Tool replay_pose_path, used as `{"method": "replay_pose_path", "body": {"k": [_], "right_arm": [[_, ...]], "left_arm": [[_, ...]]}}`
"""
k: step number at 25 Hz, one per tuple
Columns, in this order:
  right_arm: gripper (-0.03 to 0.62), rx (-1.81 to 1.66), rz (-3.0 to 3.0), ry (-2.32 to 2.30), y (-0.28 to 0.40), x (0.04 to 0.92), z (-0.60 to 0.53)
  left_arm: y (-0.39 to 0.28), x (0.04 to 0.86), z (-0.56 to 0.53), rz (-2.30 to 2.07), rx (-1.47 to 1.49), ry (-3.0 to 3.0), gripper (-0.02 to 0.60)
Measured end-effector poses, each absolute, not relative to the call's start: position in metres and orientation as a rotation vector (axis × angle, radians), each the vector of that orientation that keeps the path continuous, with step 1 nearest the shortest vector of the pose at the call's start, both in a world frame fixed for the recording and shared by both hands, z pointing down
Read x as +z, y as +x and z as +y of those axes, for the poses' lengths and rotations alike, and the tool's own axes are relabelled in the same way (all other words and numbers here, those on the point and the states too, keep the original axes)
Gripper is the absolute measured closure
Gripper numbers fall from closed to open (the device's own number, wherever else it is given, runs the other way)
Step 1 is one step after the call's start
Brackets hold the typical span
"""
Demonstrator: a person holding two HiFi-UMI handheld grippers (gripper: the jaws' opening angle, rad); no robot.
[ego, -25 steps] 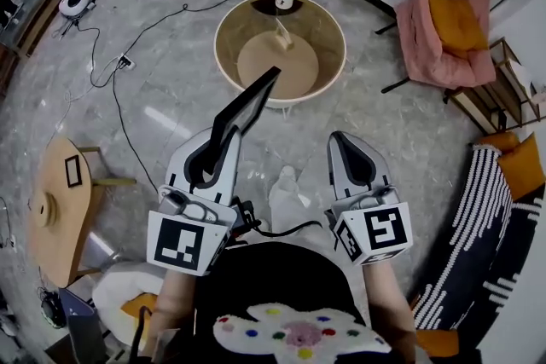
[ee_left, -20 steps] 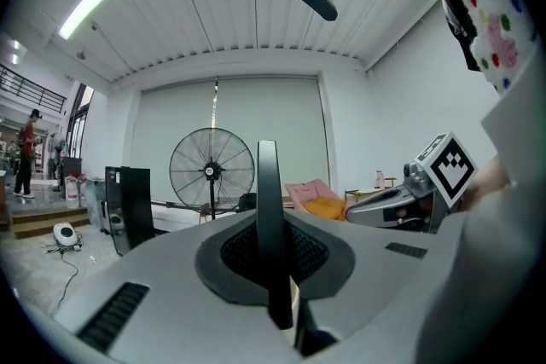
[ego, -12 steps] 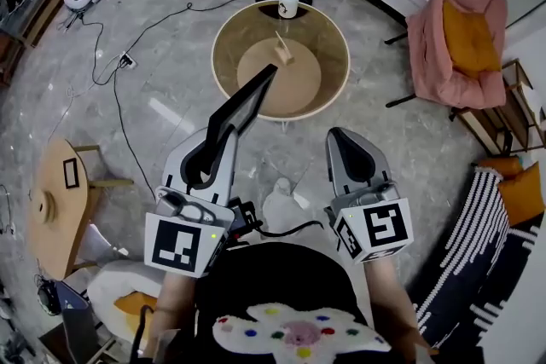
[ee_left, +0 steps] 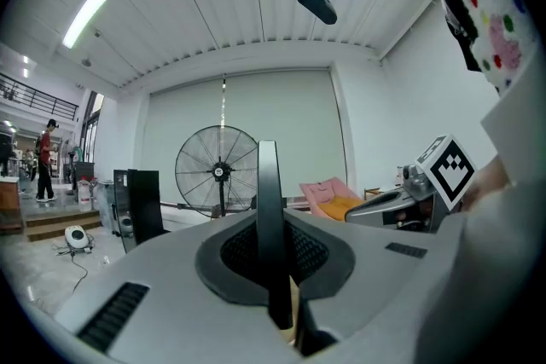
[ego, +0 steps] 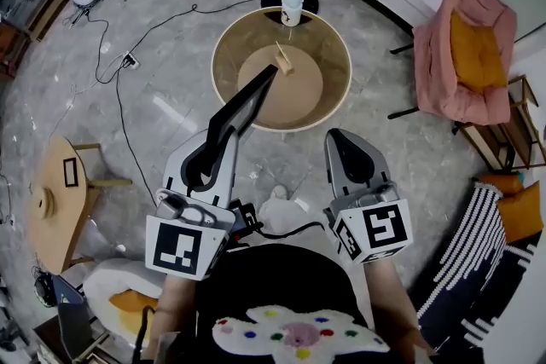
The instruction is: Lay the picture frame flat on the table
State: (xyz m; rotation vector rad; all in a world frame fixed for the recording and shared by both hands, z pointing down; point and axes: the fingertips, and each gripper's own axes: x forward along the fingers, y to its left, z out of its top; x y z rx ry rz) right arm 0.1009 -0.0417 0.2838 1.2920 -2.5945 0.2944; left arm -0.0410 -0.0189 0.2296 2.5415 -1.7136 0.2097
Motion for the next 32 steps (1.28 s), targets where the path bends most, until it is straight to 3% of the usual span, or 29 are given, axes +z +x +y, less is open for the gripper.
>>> {"method": "replay_pose_path", "body": {"k": [22, 32], "right_arm": [[0.559, 0.303, -2.56, 1.416, 0.097, 0.273, -0.06], [0.557, 0.29, -2.568, 1.461, 0.093, 0.265, -0.073]], "left_arm": [[-0.043, 0.224, -0.051, -1.582, 0.242, 2.649, 0.554], [-0.043, 0.212, -0.067, -1.489, 0.091, 2.689, 0.554]]}}
